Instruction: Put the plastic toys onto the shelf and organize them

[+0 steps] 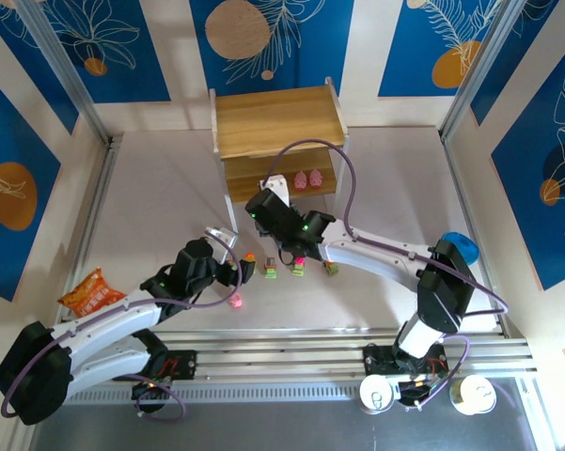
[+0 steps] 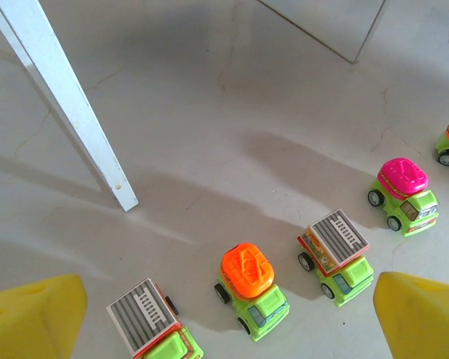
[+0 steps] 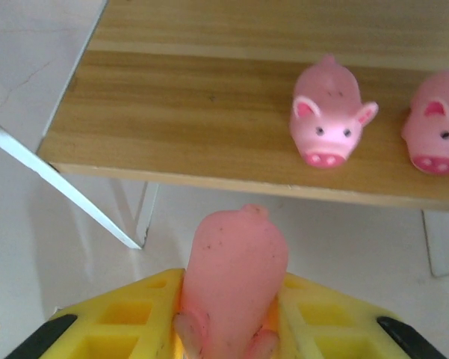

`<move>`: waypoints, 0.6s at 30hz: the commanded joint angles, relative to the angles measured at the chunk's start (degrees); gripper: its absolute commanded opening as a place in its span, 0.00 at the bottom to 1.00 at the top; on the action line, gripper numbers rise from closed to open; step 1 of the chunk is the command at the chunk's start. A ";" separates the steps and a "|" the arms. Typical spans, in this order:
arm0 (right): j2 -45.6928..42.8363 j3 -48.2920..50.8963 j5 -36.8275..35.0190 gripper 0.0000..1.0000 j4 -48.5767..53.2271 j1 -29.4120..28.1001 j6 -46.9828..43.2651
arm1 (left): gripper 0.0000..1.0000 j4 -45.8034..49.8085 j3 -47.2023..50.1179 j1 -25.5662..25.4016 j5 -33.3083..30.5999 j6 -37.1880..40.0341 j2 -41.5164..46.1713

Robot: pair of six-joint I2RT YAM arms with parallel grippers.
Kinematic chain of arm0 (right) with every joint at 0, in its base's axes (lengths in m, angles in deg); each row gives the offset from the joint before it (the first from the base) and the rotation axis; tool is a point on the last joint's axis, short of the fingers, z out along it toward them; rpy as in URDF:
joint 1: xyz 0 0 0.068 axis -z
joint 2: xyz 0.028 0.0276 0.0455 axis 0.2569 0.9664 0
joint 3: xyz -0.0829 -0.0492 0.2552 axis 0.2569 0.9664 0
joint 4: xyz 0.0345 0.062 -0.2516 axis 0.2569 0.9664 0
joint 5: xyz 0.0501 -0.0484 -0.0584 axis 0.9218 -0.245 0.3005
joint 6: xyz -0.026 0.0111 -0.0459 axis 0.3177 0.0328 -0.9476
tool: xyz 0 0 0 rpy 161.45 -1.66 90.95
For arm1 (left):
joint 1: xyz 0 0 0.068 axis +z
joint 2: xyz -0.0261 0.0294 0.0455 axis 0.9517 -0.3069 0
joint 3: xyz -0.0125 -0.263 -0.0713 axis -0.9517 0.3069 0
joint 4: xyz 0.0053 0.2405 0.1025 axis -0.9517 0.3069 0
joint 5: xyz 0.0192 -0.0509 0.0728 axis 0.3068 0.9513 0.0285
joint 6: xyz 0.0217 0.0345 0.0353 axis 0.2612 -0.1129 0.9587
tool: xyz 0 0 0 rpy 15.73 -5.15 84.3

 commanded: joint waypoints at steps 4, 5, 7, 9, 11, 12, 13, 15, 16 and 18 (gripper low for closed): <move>3.32 -5.23 2.08 0.31 -1.76 1.65 -3.99 | 0.98 -1.55 0.70 -0.44 0.38 0.32 0.49; 3.84 -5.77 2.14 0.31 -1.85 1.89 -4.33 | 0.98 -1.55 0.70 -0.47 0.27 0.30 0.46; 4.93 -6.94 2.43 0.31 -1.89 2.49 -4.90 | 0.98 -1.53 0.60 -0.50 0.13 0.34 0.40; 6.02 -7.86 2.47 0.31 -2.23 3.01 -5.70 | 0.99 -1.56 0.54 -0.43 0.06 0.30 0.36; 7.02 -8.58 2.52 0.31 -2.68 3.42 -6.58 | 0.99 -1.63 0.61 -0.47 -0.02 0.39 0.31; 7.53 -9.01 2.46 0.31 -2.75 3.71 -6.78 | 0.98 -1.64 0.61 -0.50 -0.10 0.38 0.33; 8.07 -9.40 2.69 0.31 -2.77 3.96 -6.95 | 0.99 -1.68 0.59 -0.50 -0.09 0.41 0.22; 8.65 -9.77 2.86 0.31 -3.02 4.33 -7.10 | 0.99 -1.67 0.49 -0.43 -0.18 0.41 0.23; 8.88 -9.85 2.84 0.31 -3.29 4.43 -7.14 | 0.98 -1.71 0.48 -0.44 -0.24 0.55 0.19; 9.39 -10.20 2.97 0.31 -3.31 4.72 -7.07 | 0.98 -1.72 0.53 -0.47 -0.29 0.53 0.23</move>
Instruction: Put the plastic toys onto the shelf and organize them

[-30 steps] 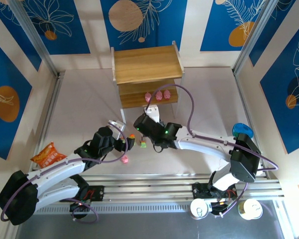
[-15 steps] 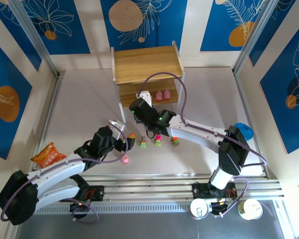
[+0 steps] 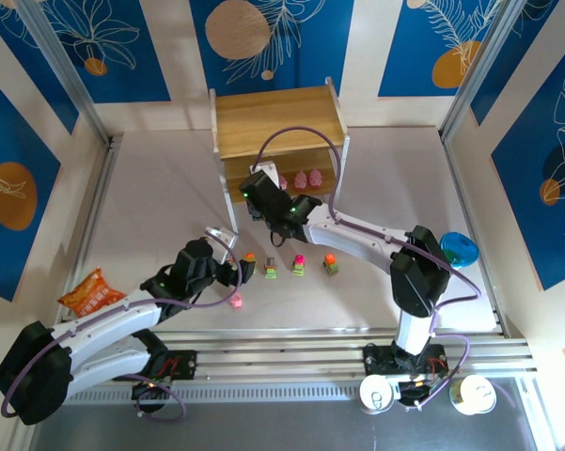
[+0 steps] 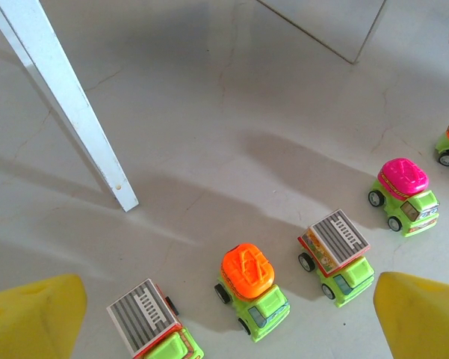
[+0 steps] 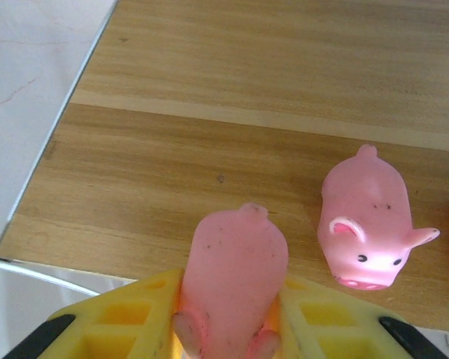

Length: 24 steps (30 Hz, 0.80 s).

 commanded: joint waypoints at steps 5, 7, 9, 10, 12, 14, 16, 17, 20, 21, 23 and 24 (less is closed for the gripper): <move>1.74 -2.98 1.01 0.31 -1.50 1.08 -1.01 | 0.98 -1.70 0.27 -0.43 -0.19 0.40 -0.01; 2.15 -3.40 1.15 0.31 -1.60 1.25 -1.23 | 0.98 -1.74 0.22 -0.47 -0.18 0.45 -0.13; 2.61 -4.00 1.16 0.31 -1.54 1.40 -1.54 | 0.98 -1.63 0.17 -0.39 -0.18 0.43 -0.29; 2.95 -4.39 1.16 0.31 -1.35 1.51 -1.55 | 0.98 -1.66 0.12 -0.43 -0.18 0.45 -0.32; 3.41 -4.68 1.16 0.31 -1.34 1.77 -1.64 | 0.98 -1.65 0.20 -0.39 -0.26 0.52 -0.23; 3.60 -4.78 1.43 0.32 -1.48 2.11 -1.55 | 0.98 -1.57 0.19 -0.44 -0.28 0.46 -0.14; 3.91 -4.97 1.47 0.31 -1.59 2.33 -1.46 | 0.98 -1.61 0.15 -0.42 -0.36 0.49 -0.10; 4.11 -5.04 1.57 0.31 -1.64 2.48 -1.41 | 0.98 -1.58 0.14 -0.49 -0.36 0.49 -0.11; 4.40 -5.05 1.12 0.32 -1.76 2.75 -1.26 | 0.98 -1.57 0.17 -0.44 -0.36 0.60 -0.21; 4.44 -4.93 1.26 0.32 -1.90 2.90 -1.22 | 0.98 -1.56 0.18 -0.43 -0.35 0.58 -0.18; 4.62 -5.10 1.39 0.32 -1.94 3.01 -1.06 | 0.98 -1.57 0.21 -0.43 -0.36 0.50 -0.20; 4.80 -5.13 1.29 0.32 -1.94 3.07 -1.11 | 0.98 -1.57 0.16 -0.37 -0.36 0.53 -0.18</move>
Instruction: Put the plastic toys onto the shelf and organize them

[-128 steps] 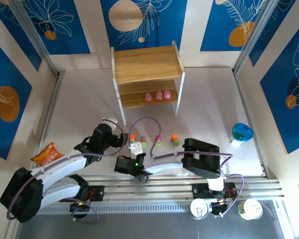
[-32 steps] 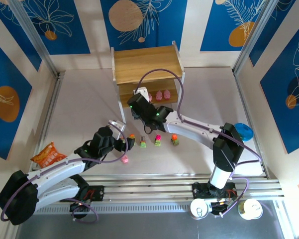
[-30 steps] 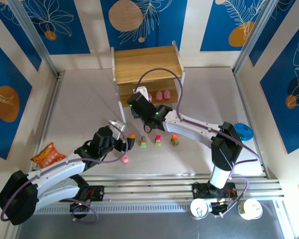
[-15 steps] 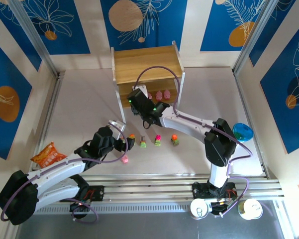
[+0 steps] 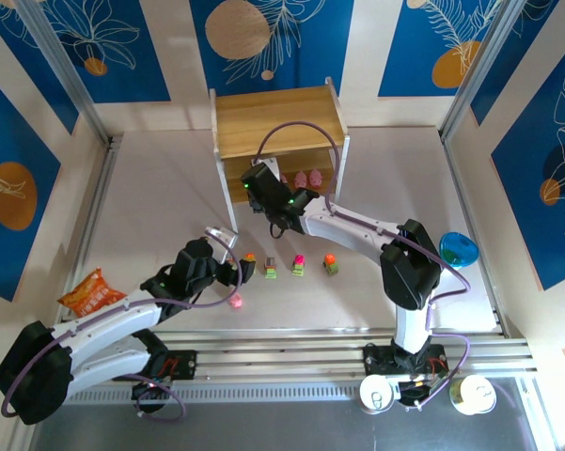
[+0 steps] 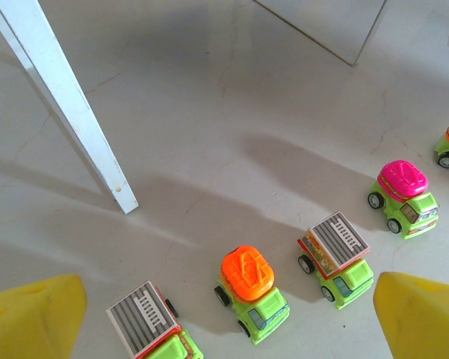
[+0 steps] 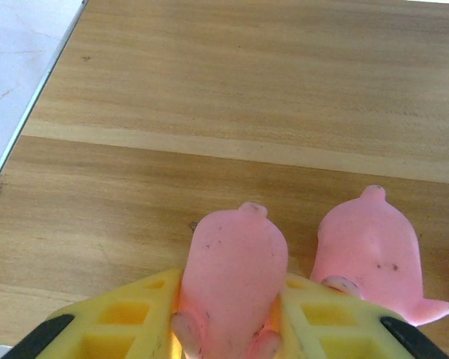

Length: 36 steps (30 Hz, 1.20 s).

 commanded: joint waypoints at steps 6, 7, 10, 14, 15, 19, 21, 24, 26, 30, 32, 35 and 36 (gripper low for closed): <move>1.62 -2.58 0.99 0.32 -0.94 0.83 -0.58 | 0.98 -1.11 0.06 -0.43 -0.25 0.48 -0.20; 1.79 -2.67 0.99 0.32 -0.88 0.83 -0.67 | 0.98 -1.07 0.09 -0.42 -0.25 0.53 -0.12; 2.20 -2.91 1.05 0.32 -0.54 1.00 -0.63 | 0.98 -1.03 0.13 -0.44 -0.25 0.59 -0.03; 2.33 -2.77 1.13 0.37 0.02 1.00 -0.66 | 0.98 -0.94 0.09 -0.42 -0.25 0.60 0.00; 2.27 -2.68 0.92 0.37 0.13 1.00 -0.62 | 0.98 -0.94 0.09 -0.43 -0.25 0.58 -0.05; 1.82 -1.57 0.60 0.39 0.05 1.01 -0.59 | 0.98 -0.88 0.09 -0.43 -0.07 0.61 -0.10; 1.38 -0.84 0.75 0.41 -0.38 1.00 -0.67 | 0.98 -0.99 0.12 -0.40 -0.06 0.60 -0.07; 0.78 -0.31 0.64 0.42 -0.61 1.00 -0.88 | 0.98 -0.98 0.05 -0.49 -0.05 0.58 -0.14; 0.36 -0.12 0.49 0.42 -0.73 0.92 -1.11 | 0.98 -0.94 0.02 -0.42 -0.02 0.59 -0.16; -1.09 0.58 0.07 0.43 -0.88 0.59 -1.35 | 0.98 -0.93 0.09 -0.45 -0.25 0.62 -0.09; -2.15 1.29 -0.24 0.43 -0.98 0.35 -1.29 | 0.98 -0.85 0.08 -0.46 -0.49 0.54 0.04; -4.04 2.78 -0.72 0.43 -0.96 -0.28 -0.98 | 0.98 -0.65 0.16 -0.45 -1.18 0.54 0.38; -4.69 3.34 -0.82 0.44 -1.00 -0.56 -0.93 | 0.98 -0.67 0.29 -0.40 -1.33 0.48 0.60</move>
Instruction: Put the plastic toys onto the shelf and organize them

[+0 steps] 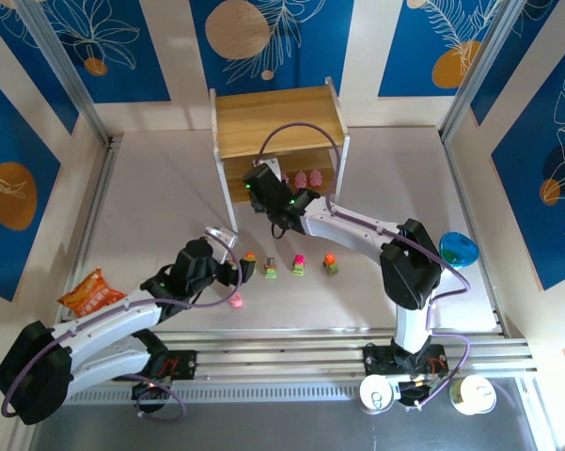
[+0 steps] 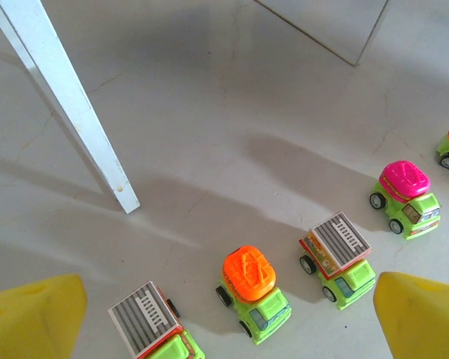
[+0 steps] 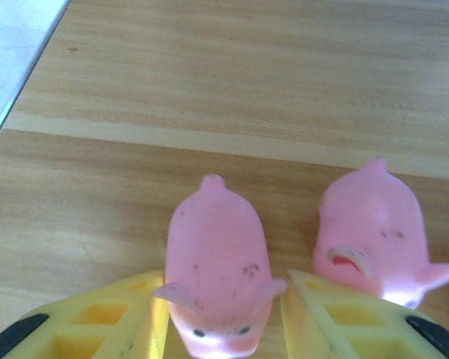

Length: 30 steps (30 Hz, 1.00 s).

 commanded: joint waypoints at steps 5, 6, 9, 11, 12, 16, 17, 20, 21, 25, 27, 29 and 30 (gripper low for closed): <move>-6.81 3.84 -1.75 0.46 -0.39 -2.00 -0.32 | 0.98 -0.25 0.21 -0.41 -2.13 0.37 0.64; -7.30 4.31 -1.84 0.47 -0.40 -2.27 -0.23 | 0.98 -0.17 0.18 -0.42 -2.21 0.38 0.63; -8.57 5.52 -1.67 0.48 -0.42 -2.78 0.03 | 0.98 -0.09 0.18 -0.36 -2.38 0.40 0.74; -9.18 6.02 -2.03 0.48 -0.10 -3.09 0.18 | 0.98 -0.08 0.22 -0.34 -2.57 0.44 0.90; -9.62 6.44 -2.36 0.49 0.12 -3.41 0.23 | 0.98 0.05 0.22 -0.42 -2.86 0.40 1.02; -12.60 9.09 -2.55 0.49 0.69 -4.33 1.10 | 0.98 0.96 0.31 -0.34 -5.30 0.12 1.79; -13.32 9.76 -2.75 0.49 1.04 -4.53 1.53 | 0.99 1.20 0.33 -0.42 -5.92 0.02 2.00; -15.80 12.10 -2.97 0.49 1.93 -6.02 2.84 | 0.99 1.93 0.38 -0.19 -7.73 -0.38 2.21; -16.63 12.98 -3.15 0.49 2.12 -6.67 3.37 | 0.98 2.16 0.23 -0.20 -8.22 -0.45 2.21; -19.14 16.37 -4.57 0.48 3.20 -10.19 5.91 | 0.99 3.67 -0.30 0.33 -10.43 -1.11 1.47; -19.87 17.57 -5.56 0.48 4.16 -12.00 7.42 | 0.98 4.35 -0.56 0.96 -10.92 -1.53 1.08; -20.39 18.60 -6.16 0.48 4.95 -13.58 8.90 | 0.98 4.49 -0.56 1.63 -10.28 -1.89 1.03; -20.56 19.06 -6.52 0.49 5.40 -14.32 9.67 | 0.98 4.40 -0.48 1.90 -9.90 -2.00 1.18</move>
